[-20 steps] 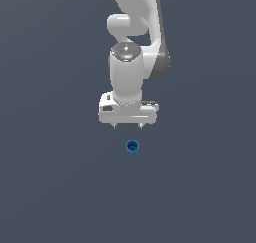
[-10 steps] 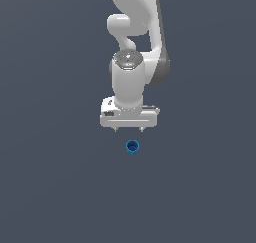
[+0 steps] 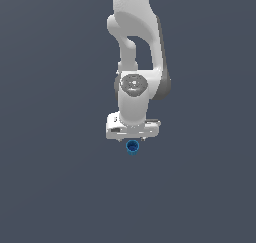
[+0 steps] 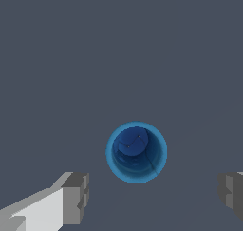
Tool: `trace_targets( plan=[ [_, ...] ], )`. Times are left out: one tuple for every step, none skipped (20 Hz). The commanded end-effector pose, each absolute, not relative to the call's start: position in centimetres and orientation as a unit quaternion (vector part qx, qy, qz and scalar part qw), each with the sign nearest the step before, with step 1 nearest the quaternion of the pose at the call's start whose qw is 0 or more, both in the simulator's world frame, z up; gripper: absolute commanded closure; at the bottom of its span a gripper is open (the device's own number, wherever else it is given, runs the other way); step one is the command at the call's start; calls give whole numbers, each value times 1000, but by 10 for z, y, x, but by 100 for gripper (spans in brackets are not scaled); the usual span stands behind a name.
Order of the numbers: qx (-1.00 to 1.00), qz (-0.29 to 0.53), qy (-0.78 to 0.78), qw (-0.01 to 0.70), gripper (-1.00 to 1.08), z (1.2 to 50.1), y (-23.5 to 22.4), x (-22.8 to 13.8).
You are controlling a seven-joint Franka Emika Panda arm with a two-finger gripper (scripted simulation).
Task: Pick up the object and move it to a goal position.
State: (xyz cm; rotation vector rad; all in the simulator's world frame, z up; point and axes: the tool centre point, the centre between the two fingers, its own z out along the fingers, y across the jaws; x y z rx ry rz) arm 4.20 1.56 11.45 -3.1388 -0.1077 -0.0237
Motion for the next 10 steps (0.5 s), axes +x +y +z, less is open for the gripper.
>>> trace_targets(
  plan=[
    [-999, -4, -42, 0, -92, 103, 18, 45],
    [-999, -3, -45, 0, -92, 100, 19, 45],
    [-999, -2, -46, 0, -92, 97, 20, 46],
    [-999, -1, -48, 0, -92, 95, 20, 46],
    [-999, -1, -49, 0, -92, 93, 21, 47],
    [-999, 0, -50, 0, -92, 91, 21, 47],
    [-999, 0, -51, 0, -92, 91, 21, 47],
    [-999, 0, -51, 0, -92, 90, 21, 47],
    [-999, 0, -50, 0, -92, 91, 21, 46],
    [-999, 0, -50, 0, -92, 91, 21, 46]
  ],
)
